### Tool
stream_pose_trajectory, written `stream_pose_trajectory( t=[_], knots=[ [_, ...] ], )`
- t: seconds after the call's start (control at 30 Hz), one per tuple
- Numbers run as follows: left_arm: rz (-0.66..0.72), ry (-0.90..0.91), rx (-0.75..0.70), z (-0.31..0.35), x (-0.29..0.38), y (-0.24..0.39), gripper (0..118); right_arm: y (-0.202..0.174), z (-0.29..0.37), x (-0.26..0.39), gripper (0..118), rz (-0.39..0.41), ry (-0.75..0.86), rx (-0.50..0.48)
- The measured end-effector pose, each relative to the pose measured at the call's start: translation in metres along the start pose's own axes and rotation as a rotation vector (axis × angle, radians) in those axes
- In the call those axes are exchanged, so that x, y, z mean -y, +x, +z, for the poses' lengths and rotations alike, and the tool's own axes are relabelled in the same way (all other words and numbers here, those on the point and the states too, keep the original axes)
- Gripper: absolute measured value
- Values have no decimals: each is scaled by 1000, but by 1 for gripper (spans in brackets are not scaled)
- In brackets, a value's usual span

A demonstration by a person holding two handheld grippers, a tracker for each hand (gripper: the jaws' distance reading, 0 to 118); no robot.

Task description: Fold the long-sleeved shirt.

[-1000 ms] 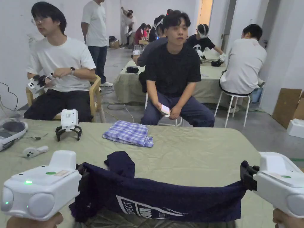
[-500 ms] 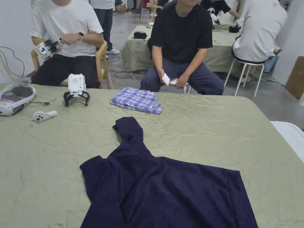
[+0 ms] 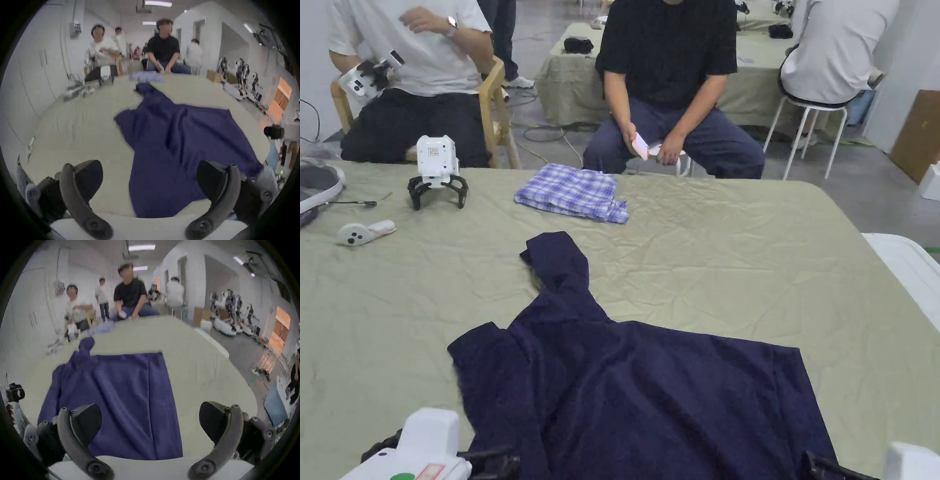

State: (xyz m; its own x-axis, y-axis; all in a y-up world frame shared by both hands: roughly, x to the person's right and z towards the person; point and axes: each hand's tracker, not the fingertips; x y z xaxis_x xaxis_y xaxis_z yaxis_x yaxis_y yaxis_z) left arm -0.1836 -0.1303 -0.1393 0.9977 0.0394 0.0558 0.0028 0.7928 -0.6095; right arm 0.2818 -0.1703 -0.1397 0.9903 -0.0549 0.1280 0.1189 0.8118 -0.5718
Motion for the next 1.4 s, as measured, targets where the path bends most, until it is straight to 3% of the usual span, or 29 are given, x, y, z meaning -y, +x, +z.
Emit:
stream_pose_trajectory(
  t=[0.03, 0.07, 0.1, 0.13, 0.17, 0.23, 0.33, 0.4, 0.43, 0.47, 0.53, 0.63, 0.77, 0.87, 0.93, 0.97, 1.0, 1.03, 1.07, 1.1, 1.13, 1.17, 1.23, 1.3, 1.4],
  knots=[
    [37, 47, 33, -12, -11, 4, 90, -4, -3, -1, 107, 13, 34, -5],
    [61, 78, 35, -19, -17, 8, 58, -8, -6, -2, 85, 27, 52, -16],
    [84, 91, 22, -28, -21, 12, 20, -11, -12, 2, 46, 25, 60, -28],
    [80, 87, -10, -36, -24, 17, 3, -14, -19, 3, 0, 22, 49, -14],
    [79, 67, 21, -44, -28, 20, 3, -17, -24, 4, 0, 13, 55, 30],
    [123, 38, 82, -59, -33, 22, 3, -17, -38, 4, 0, -31, 5, -91],
    [111, 21, 63, -89, -49, 17, 3, -21, -57, 0, 0, 19, 14, -45],
    [92, 10, 57, -117, -67, 7, 3, -22, -65, -14, 0, 7, 6, -63],
    [75, -20, 69, -135, -76, 1, 13, -21, -72, -18, 0, 8, 6, -66],
    [85, -47, 82, -155, -87, -9, 37, -21, -79, -22, 0, 10, 7, -65],
    [89, -121, 54, -204, -106, -26, 110, -18, -92, -31, 0, 3, 8, -60],
    [28, -143, 27, -257, -125, -40, 106, -17, -110, -41, 0, -9, 3, -75],
    [-38, -326, -1, -353, -122, -65, 98, -19, -135, -46, 0, -3, -16, -82],
    [-54, -354, 87, -349, -127, -46, 59, -18, -151, -46, 0, -10, -34, -94],
    [-52, -396, 127, -353, -124, -41, 46, -17, -163, -47, 0, -4, -55, -96],
    [-42, -405, 137, -371, -115, -56, 18, -15, -169, -48, 0, -7, -62, -96],
    [-37, -389, 127, -370, -113, -55, 7, -11, -173, -49, 0, -7, -72, -101],
    [-34, -389, 123, -371, -113, -55, 6, -6, -183, -51, 0, -11, -82, -103],
    [-57, -384, 132, -371, -113, -54, 6, -2, -188, -54, 12, -21, -98, -101],
    [-105, -374, 121, -369, -111, -50, 6, 4, -196, -60, 41, -27, -112, -91],
    [-105, -375, 123, -369, -112, -50, 6, 8, -204, -65, 93, -27, -126, -72],
    [-99, -380, 126, -370, -114, -52, 6, 11, -215, -76, 117, -25, -142, -47],
    [-77, -387, 128, -371, -115, -53, 6, 27, -236, -89, 118, -25, -114, -22],
    [-67, -394, 127, -373, -114, -53, 6, 34, -266, -102, 118, -30, -195, 11],
    [-72, -402, 115, -376, -114, -50, 6, 47, -309, -109, 112, -93, -285, -28]
  ],
)
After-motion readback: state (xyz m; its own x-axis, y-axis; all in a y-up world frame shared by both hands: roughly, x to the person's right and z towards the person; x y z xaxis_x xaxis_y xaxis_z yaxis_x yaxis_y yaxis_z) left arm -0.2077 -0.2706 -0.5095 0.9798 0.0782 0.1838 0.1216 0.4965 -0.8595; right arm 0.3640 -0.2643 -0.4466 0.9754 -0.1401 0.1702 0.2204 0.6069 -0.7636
